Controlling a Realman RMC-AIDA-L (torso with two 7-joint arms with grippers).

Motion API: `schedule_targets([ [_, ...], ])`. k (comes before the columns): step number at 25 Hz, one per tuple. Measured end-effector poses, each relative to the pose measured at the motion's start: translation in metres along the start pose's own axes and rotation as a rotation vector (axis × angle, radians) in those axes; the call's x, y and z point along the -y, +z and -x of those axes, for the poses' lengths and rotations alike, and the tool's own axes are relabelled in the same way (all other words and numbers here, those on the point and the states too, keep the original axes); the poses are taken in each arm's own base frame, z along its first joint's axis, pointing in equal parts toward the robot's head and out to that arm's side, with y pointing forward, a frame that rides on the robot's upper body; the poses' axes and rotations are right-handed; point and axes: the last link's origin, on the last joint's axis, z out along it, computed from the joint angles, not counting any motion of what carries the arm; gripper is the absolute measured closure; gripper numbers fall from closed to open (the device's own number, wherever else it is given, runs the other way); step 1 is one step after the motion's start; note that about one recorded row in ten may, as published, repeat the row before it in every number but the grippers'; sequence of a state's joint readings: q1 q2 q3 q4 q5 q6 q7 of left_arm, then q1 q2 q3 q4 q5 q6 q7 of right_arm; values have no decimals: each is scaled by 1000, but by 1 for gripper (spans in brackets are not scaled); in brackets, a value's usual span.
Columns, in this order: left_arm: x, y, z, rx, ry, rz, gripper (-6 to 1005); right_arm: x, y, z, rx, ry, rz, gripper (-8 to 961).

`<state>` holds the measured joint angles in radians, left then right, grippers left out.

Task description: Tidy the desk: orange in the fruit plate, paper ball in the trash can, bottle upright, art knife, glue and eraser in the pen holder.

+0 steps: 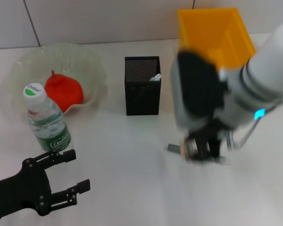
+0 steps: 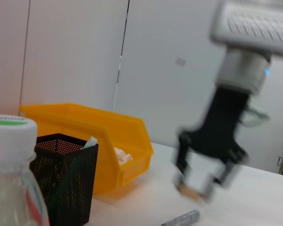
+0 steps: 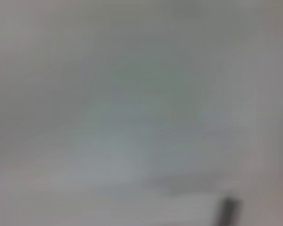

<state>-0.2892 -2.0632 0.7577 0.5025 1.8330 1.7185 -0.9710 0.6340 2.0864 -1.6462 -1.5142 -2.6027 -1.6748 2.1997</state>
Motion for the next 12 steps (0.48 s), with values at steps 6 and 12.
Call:
schedule_targets([
  [6, 0, 2, -2, -6, 10, 11, 197, 51, -49, 15, 175, 168, -260, 543],
  [12, 1, 4, -4, -5, 18, 18, 197, 81, -47, 30, 179, 257, -357, 540],
])
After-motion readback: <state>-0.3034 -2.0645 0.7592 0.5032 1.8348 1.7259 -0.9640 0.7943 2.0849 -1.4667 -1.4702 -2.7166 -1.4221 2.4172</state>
